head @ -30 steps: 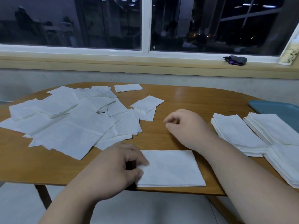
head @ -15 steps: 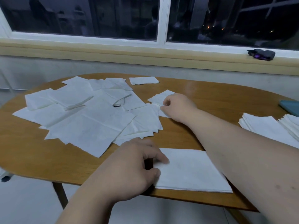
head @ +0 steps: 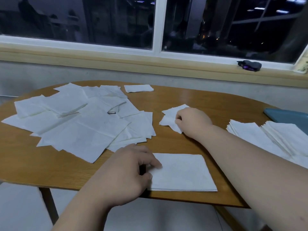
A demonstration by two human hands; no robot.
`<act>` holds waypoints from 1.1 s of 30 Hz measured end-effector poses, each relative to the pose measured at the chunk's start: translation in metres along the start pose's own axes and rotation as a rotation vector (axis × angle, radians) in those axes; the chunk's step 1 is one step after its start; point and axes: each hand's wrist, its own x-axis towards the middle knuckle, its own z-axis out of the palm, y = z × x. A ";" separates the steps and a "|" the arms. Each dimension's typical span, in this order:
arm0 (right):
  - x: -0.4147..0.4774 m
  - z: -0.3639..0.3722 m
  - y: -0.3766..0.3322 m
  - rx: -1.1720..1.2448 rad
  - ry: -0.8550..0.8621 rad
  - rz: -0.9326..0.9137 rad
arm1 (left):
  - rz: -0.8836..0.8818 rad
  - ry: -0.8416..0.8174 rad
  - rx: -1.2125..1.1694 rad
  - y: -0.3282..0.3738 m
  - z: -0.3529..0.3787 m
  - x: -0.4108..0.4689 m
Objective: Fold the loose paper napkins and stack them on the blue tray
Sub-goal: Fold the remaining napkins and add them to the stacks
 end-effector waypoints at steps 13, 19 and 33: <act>-0.041 -0.009 0.041 0.062 0.070 0.082 | 0.062 -0.030 -0.023 0.016 0.017 0.005; -0.046 -0.012 0.042 0.072 -0.035 0.069 | 0.064 -0.023 -0.023 0.017 0.018 0.007; -0.047 -0.013 0.044 0.106 0.118 0.121 | 0.042 0.001 -0.068 0.015 0.021 0.011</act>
